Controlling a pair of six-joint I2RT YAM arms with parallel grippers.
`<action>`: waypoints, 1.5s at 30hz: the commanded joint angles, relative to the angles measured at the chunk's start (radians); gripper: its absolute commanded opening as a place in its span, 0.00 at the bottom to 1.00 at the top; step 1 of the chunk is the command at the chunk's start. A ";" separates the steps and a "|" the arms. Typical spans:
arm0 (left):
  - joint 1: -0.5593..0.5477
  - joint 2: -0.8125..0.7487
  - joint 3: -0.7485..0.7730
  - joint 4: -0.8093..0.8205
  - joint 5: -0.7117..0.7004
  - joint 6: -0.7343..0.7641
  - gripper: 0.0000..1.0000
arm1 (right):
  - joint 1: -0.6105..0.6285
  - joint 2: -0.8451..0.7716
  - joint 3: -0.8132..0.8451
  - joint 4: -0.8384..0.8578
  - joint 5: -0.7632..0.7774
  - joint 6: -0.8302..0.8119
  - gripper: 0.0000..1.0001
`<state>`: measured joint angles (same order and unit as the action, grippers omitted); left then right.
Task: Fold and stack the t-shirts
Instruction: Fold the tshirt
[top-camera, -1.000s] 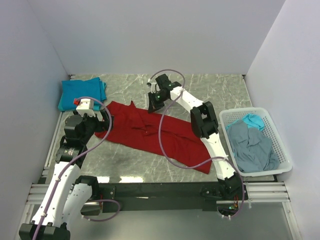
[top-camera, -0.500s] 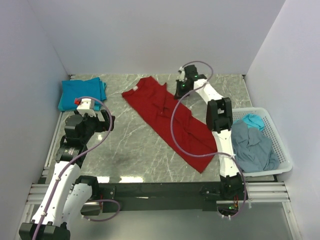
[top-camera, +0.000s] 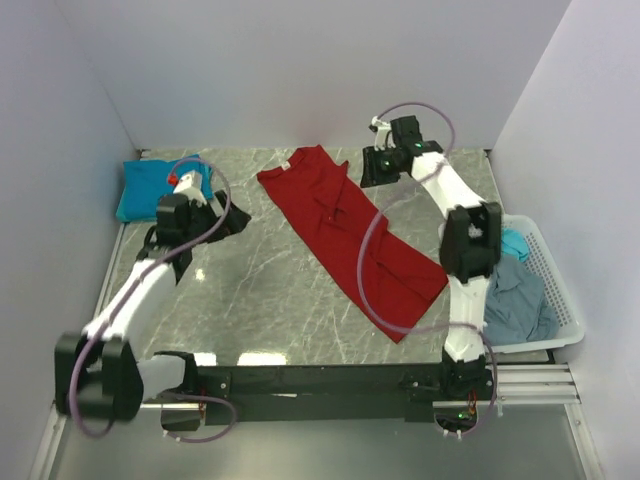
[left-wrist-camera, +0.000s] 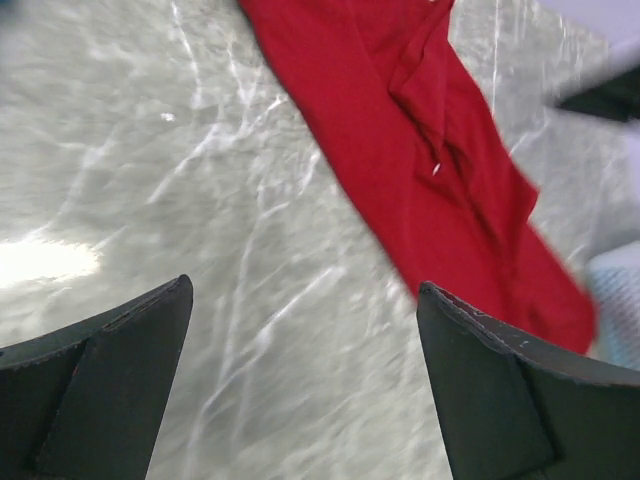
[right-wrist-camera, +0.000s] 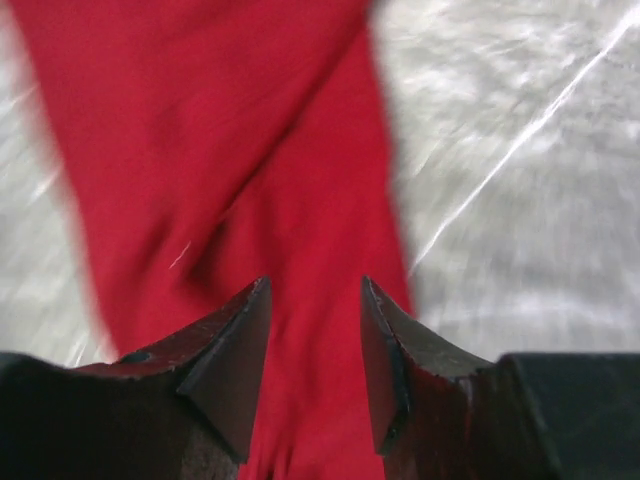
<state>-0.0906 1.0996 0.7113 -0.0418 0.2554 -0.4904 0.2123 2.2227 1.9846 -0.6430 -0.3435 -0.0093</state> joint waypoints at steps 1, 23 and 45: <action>0.005 0.191 0.155 0.106 0.024 -0.206 0.99 | 0.019 -0.314 -0.207 0.069 -0.154 -0.173 0.49; -0.028 1.178 0.911 -0.016 0.059 -0.275 0.62 | -0.007 -1.086 -1.004 0.192 -0.558 -0.584 0.77; 0.066 1.309 1.292 -0.342 -0.102 -0.085 0.01 | 0.094 -0.948 -0.931 -0.007 -0.554 -0.692 0.73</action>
<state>-0.0643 2.3920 1.9079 -0.2909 0.2127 -0.6456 0.2436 1.2640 1.0172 -0.6060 -0.8959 -0.6579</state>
